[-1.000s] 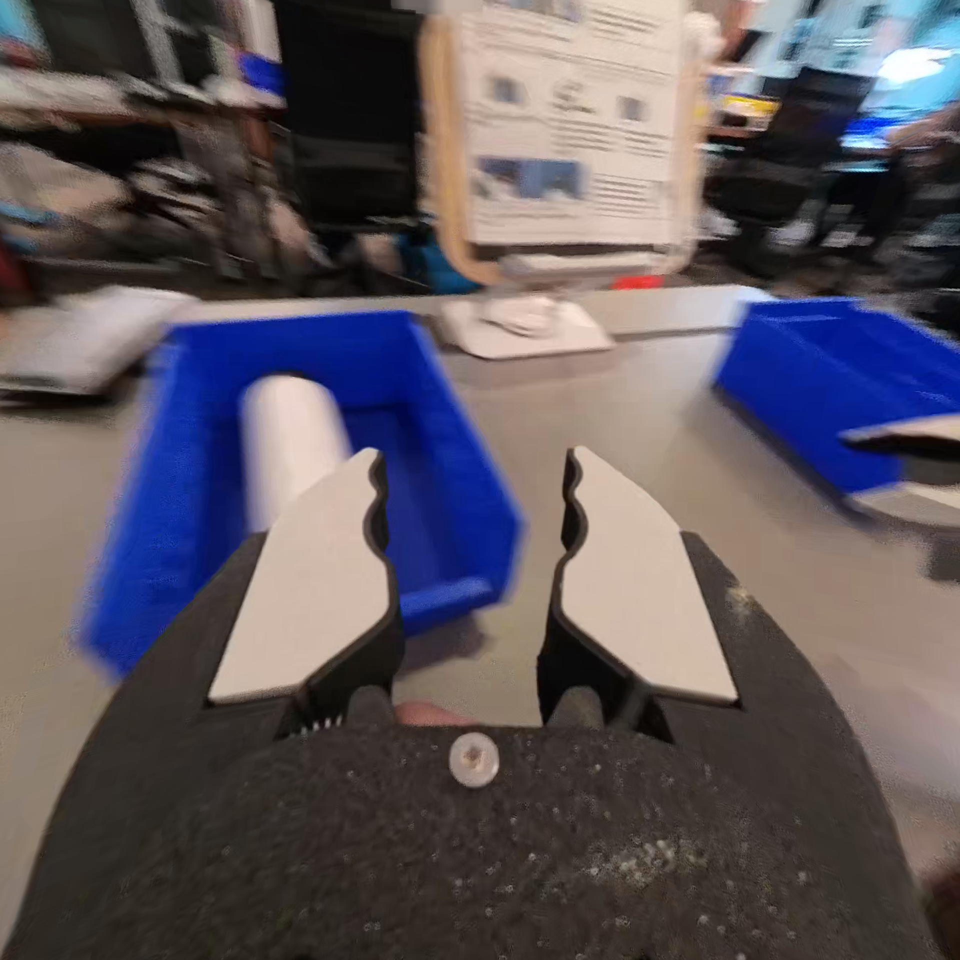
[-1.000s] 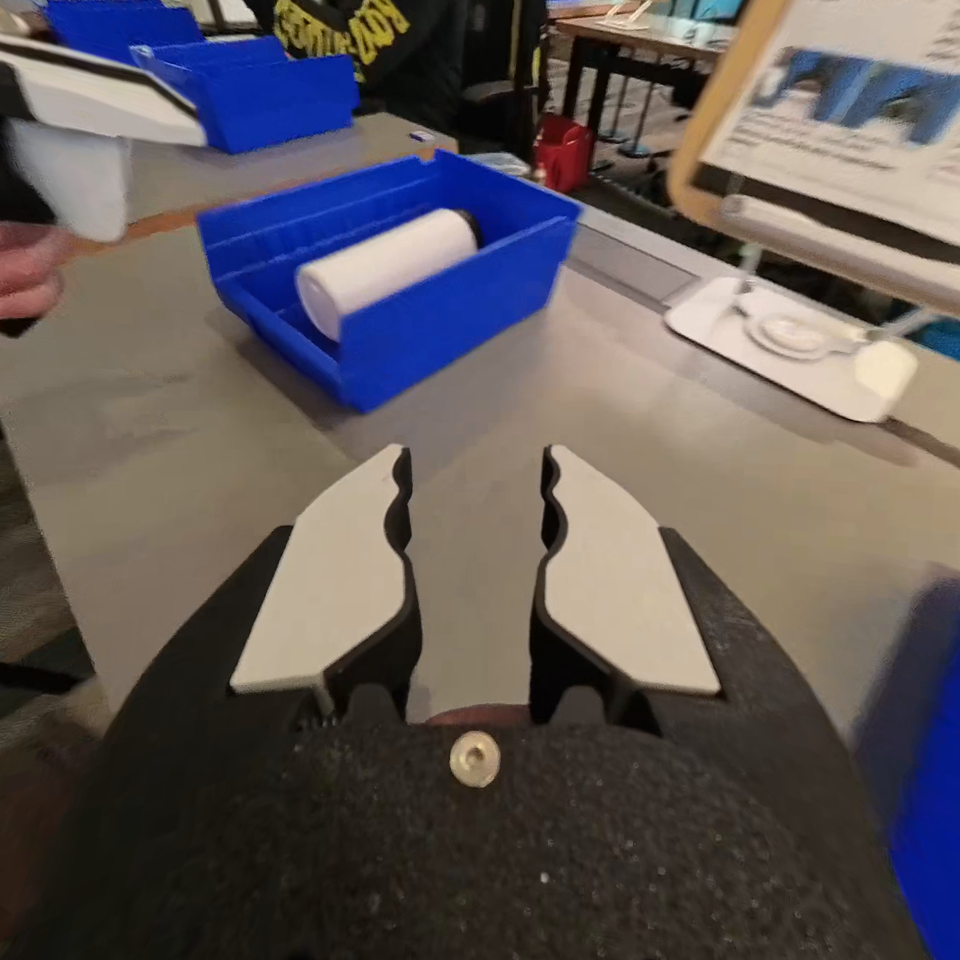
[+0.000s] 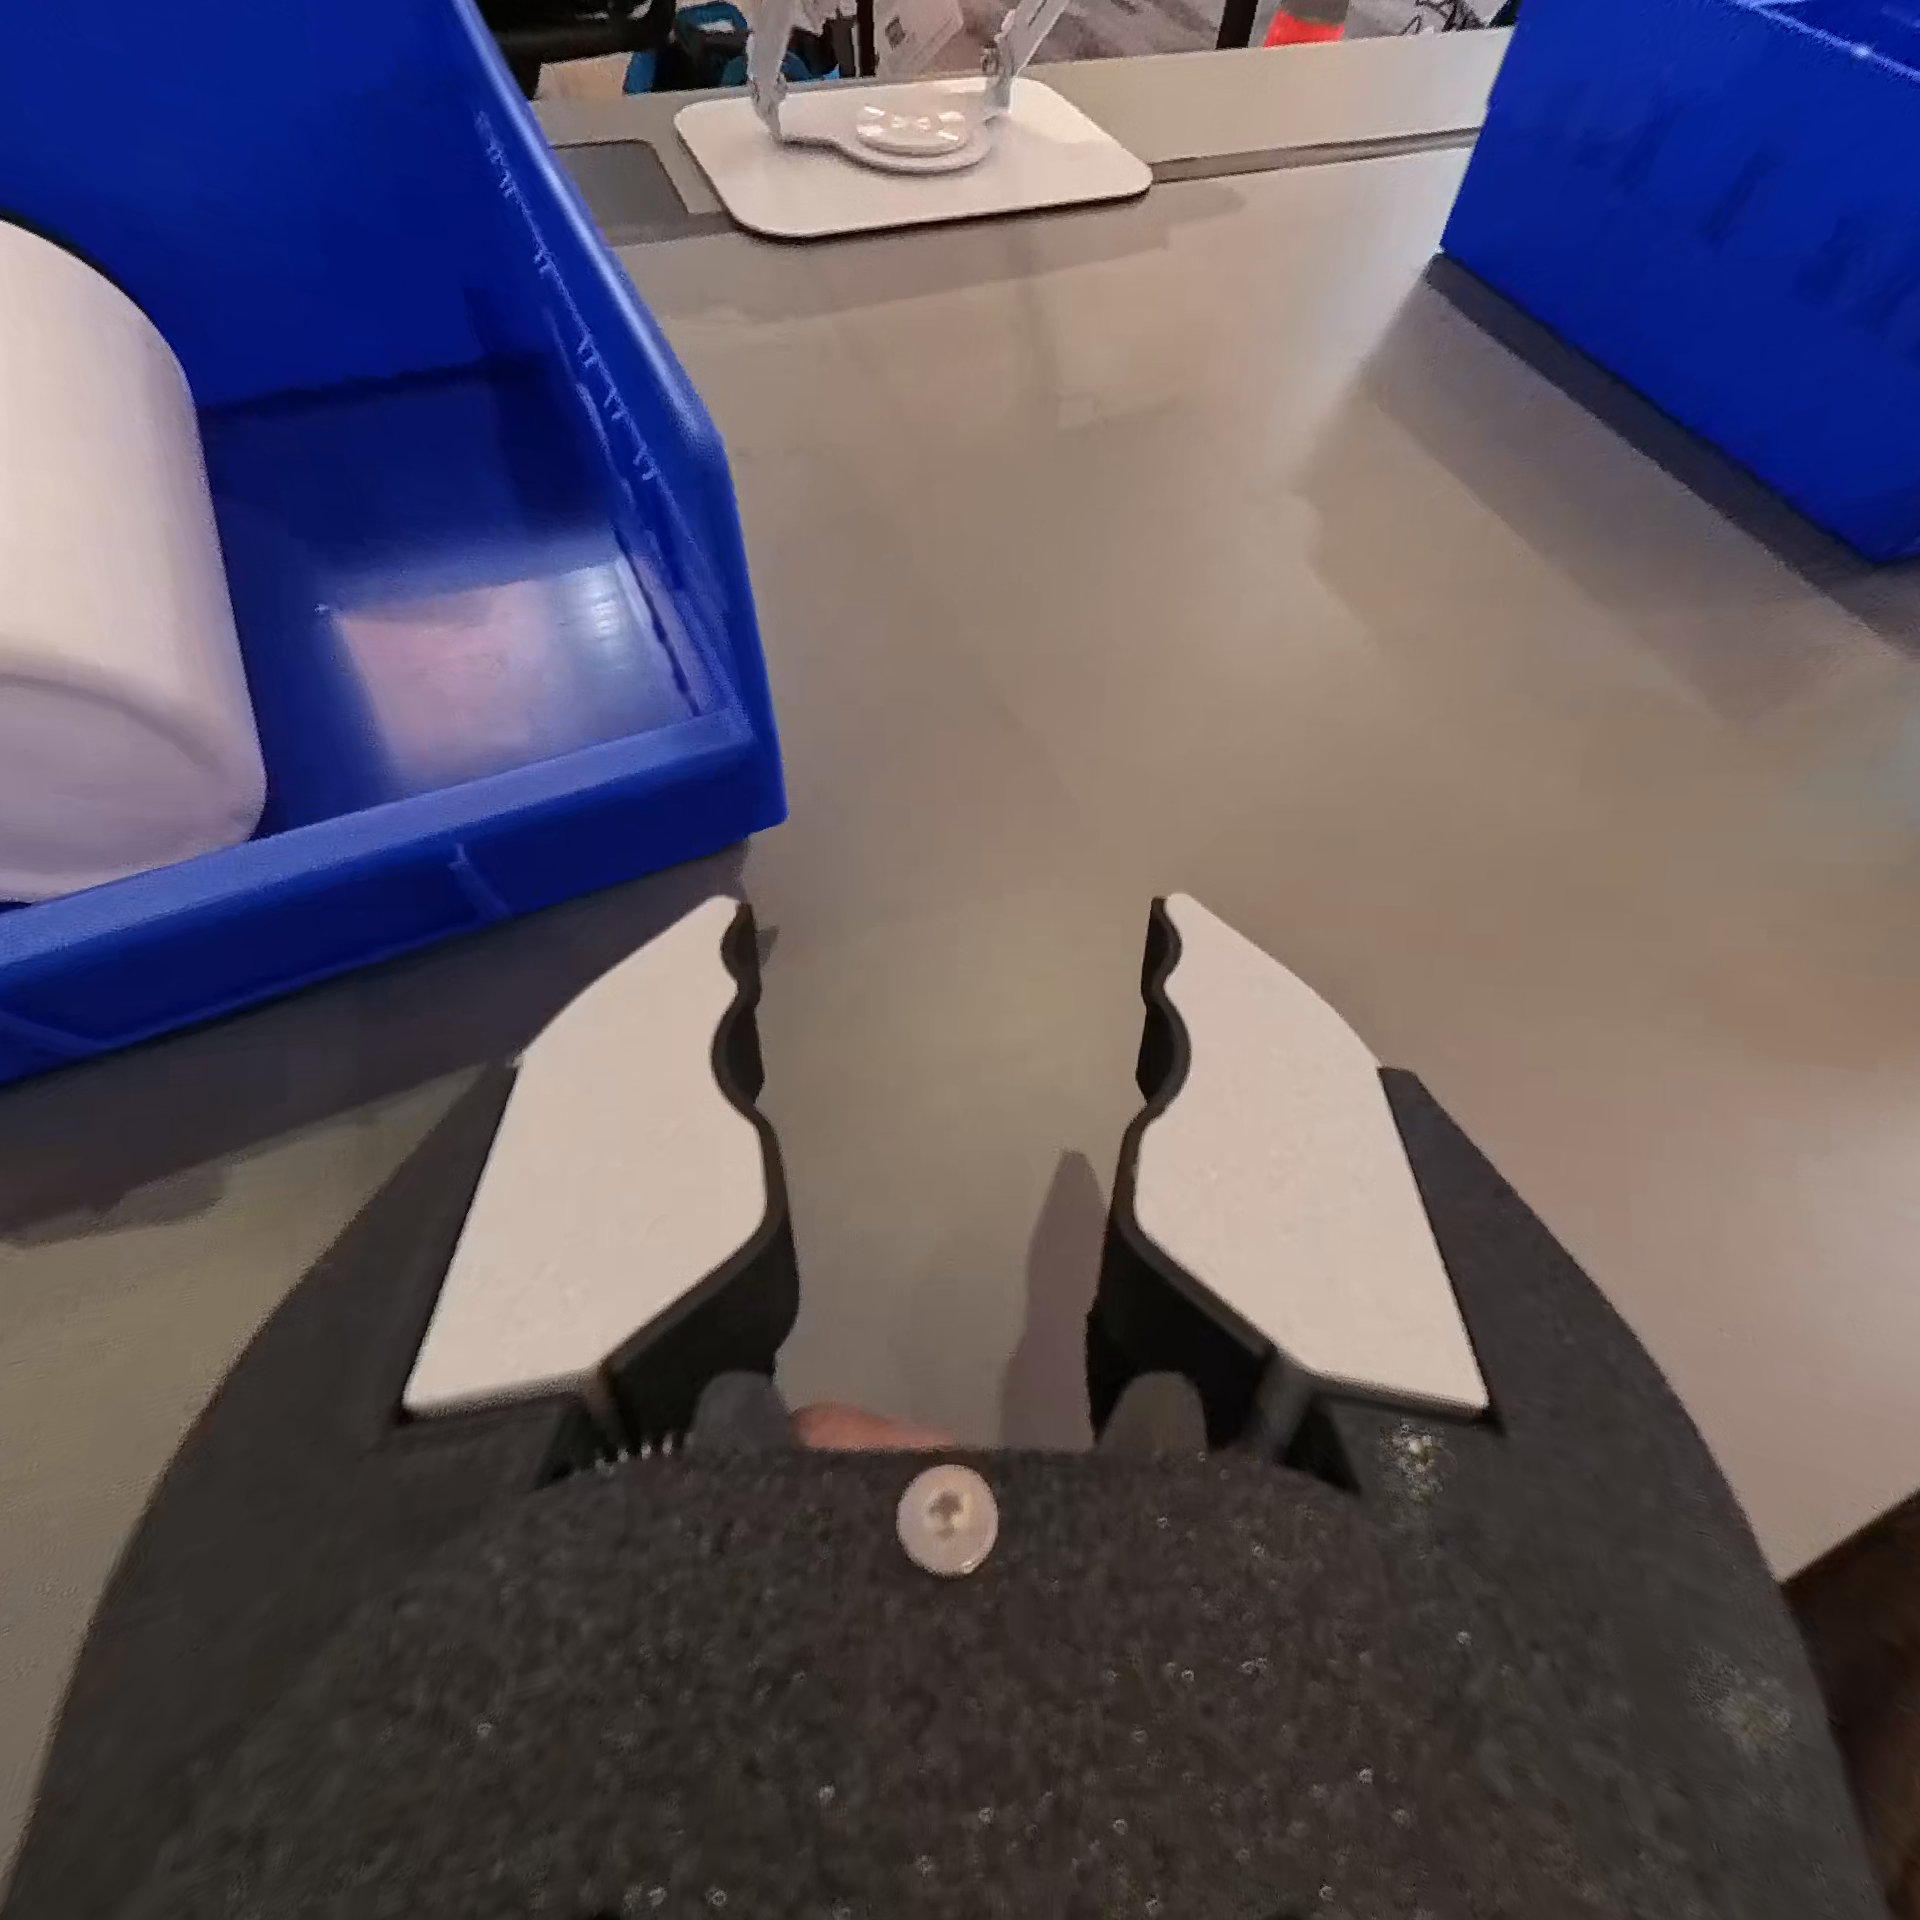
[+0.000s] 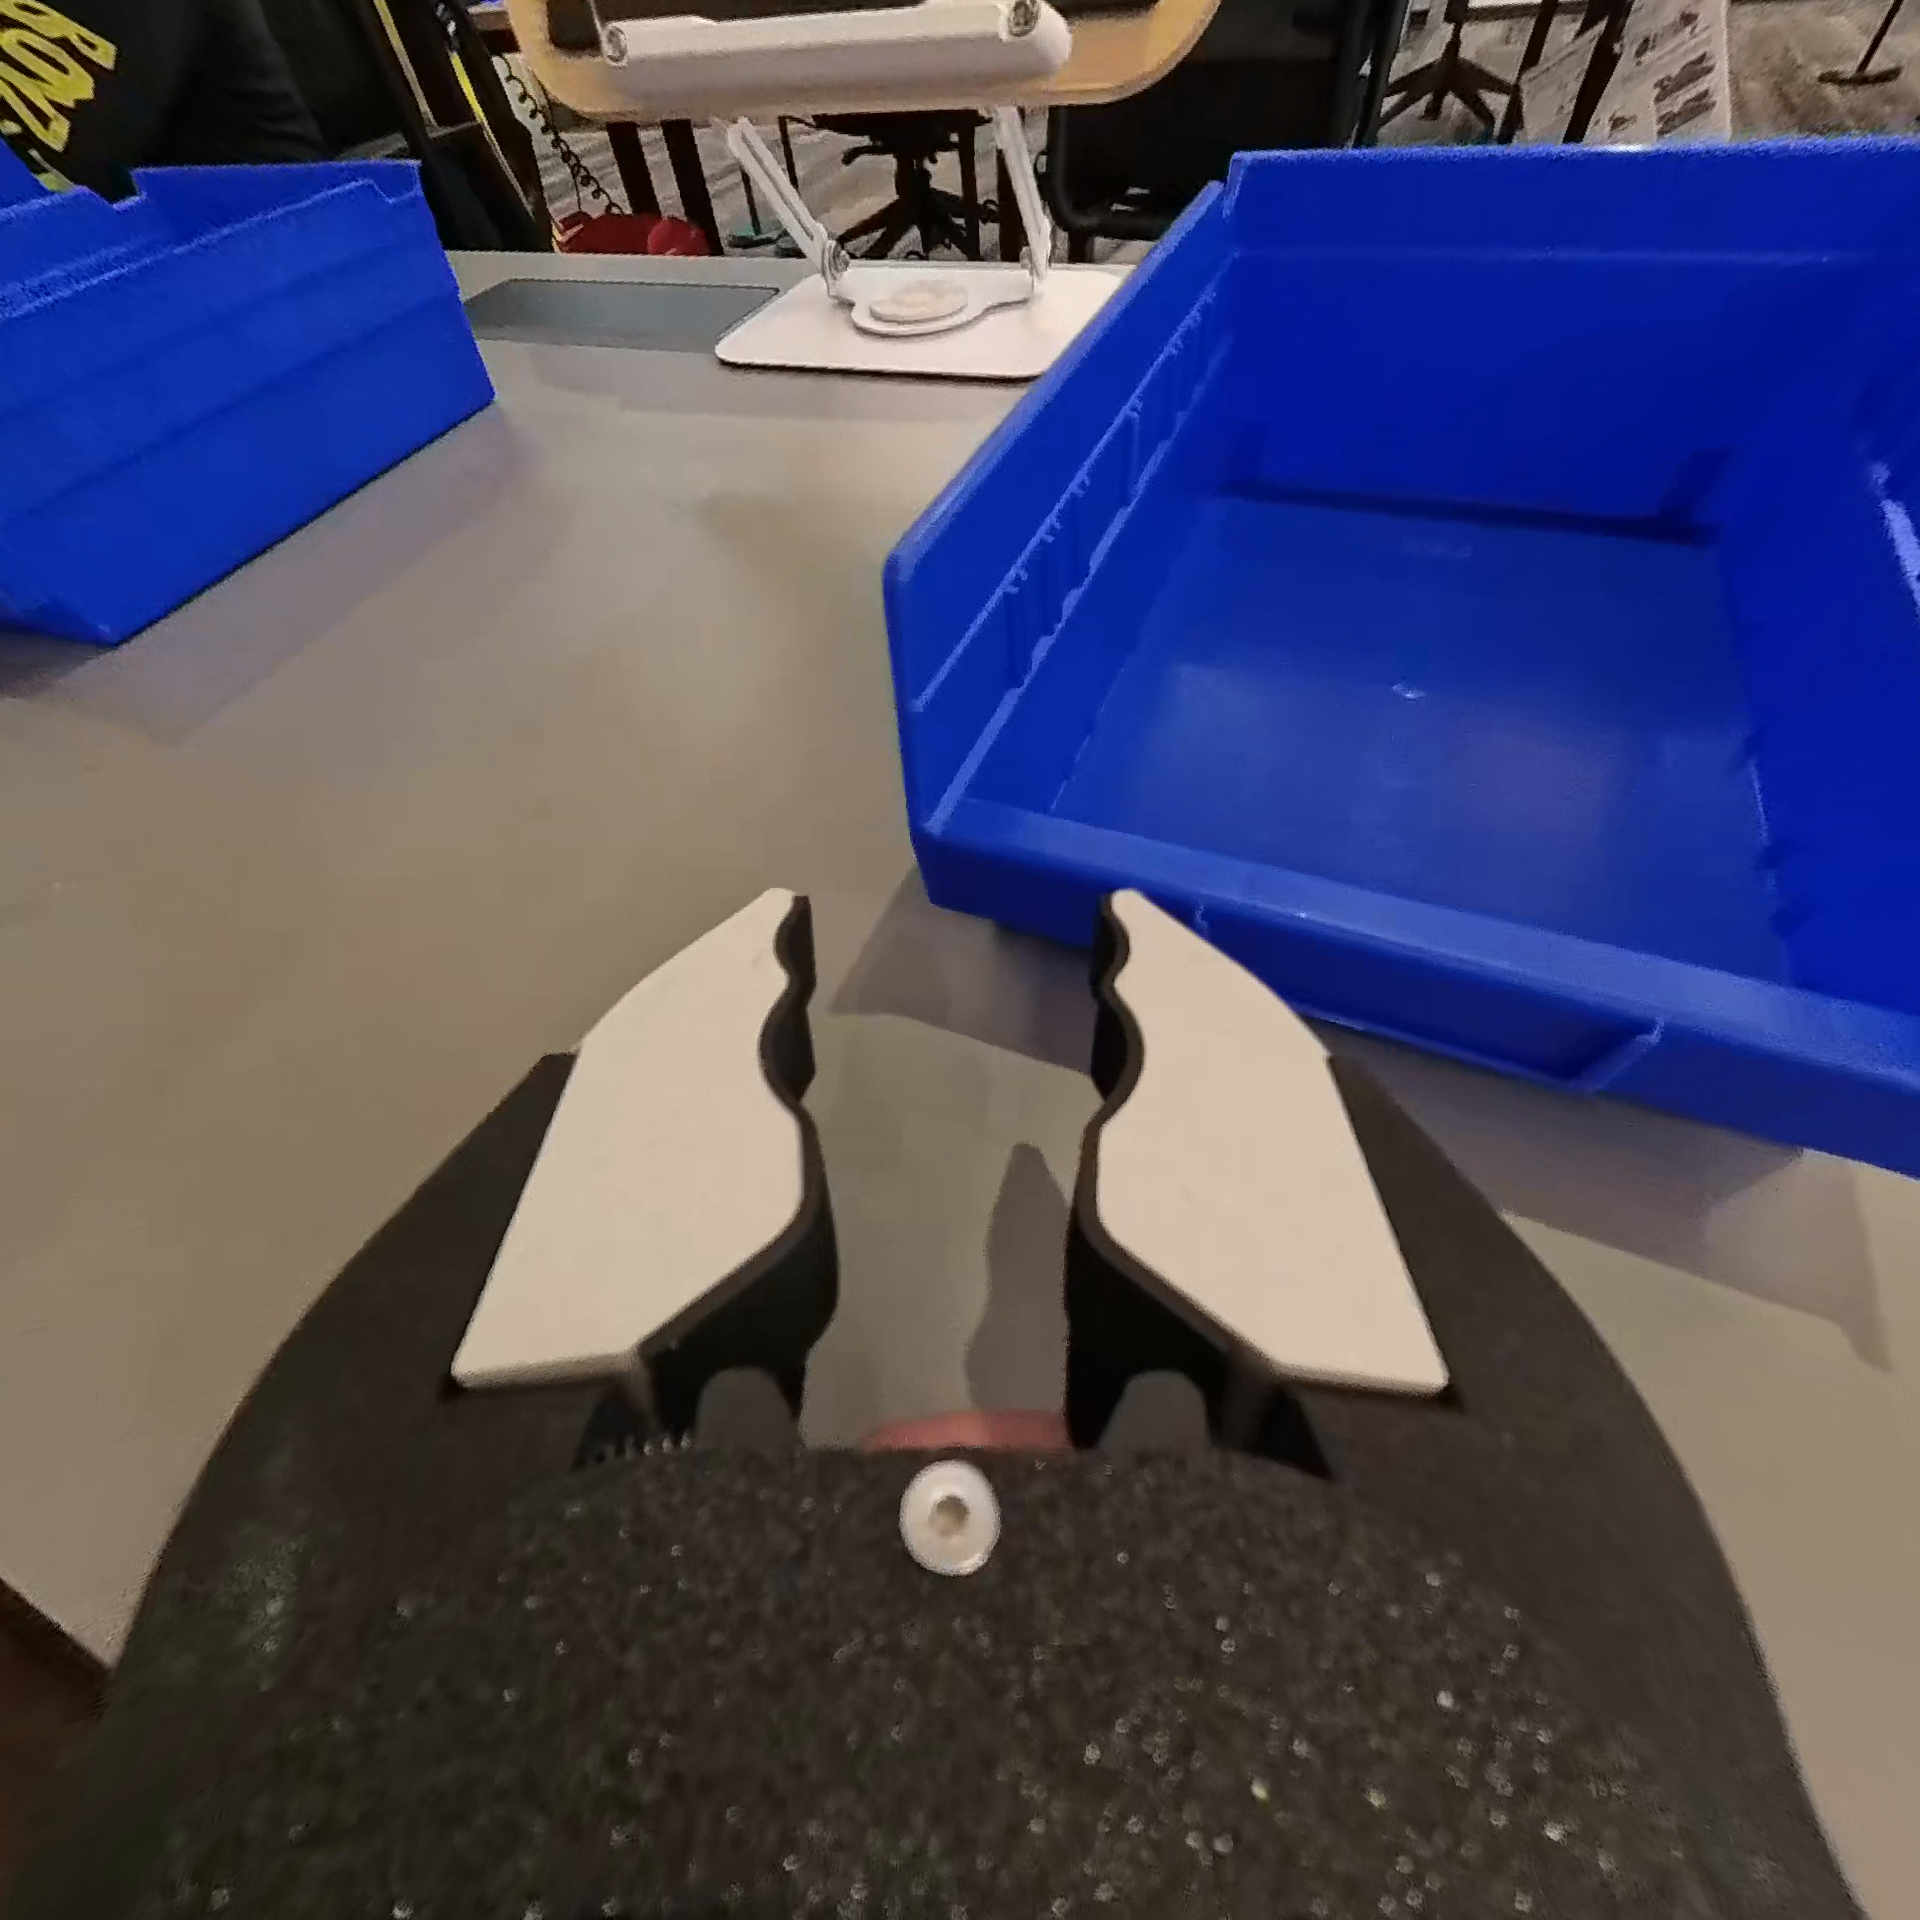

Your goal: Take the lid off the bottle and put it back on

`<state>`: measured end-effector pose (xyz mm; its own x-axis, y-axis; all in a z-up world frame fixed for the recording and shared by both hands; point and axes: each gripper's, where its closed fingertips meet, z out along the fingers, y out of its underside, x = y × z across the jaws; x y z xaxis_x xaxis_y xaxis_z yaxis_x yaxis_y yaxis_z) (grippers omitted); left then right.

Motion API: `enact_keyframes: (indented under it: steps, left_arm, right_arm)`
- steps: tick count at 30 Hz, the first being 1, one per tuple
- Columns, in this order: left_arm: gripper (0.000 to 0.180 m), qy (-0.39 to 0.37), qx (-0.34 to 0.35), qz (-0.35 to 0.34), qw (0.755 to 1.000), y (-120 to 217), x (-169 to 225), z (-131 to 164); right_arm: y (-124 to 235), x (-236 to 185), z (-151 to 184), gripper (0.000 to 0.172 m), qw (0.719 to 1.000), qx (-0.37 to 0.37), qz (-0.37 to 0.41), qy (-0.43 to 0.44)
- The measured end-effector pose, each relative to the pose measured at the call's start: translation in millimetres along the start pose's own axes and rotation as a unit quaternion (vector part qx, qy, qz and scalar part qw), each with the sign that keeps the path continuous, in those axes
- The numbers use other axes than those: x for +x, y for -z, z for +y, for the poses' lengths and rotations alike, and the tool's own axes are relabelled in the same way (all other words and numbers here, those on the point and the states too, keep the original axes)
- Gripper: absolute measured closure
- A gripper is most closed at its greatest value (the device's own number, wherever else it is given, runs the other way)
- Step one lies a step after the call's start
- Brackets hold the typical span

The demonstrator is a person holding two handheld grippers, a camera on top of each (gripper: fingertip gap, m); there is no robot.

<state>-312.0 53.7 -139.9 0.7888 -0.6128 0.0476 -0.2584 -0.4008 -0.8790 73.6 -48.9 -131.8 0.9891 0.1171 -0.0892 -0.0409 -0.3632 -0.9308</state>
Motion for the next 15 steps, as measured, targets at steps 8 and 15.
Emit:
enact_keyframes:
  steps: [8,15]
  left_arm:
    - [0.101,0.072,-0.033,0.059,0.995,2.3,-2.0,0.6]
    - [0.089,0.094,-0.083,0.072,0.989,10.3,-26.6,-58.0]
  right_arm:
    - [0.9,2.8,-1.8,0.122,1.0,0.002,0.0,-0.011]
    - [3.1,4.9,0.7,0.122,1.0,-0.002,0.009,0.015]
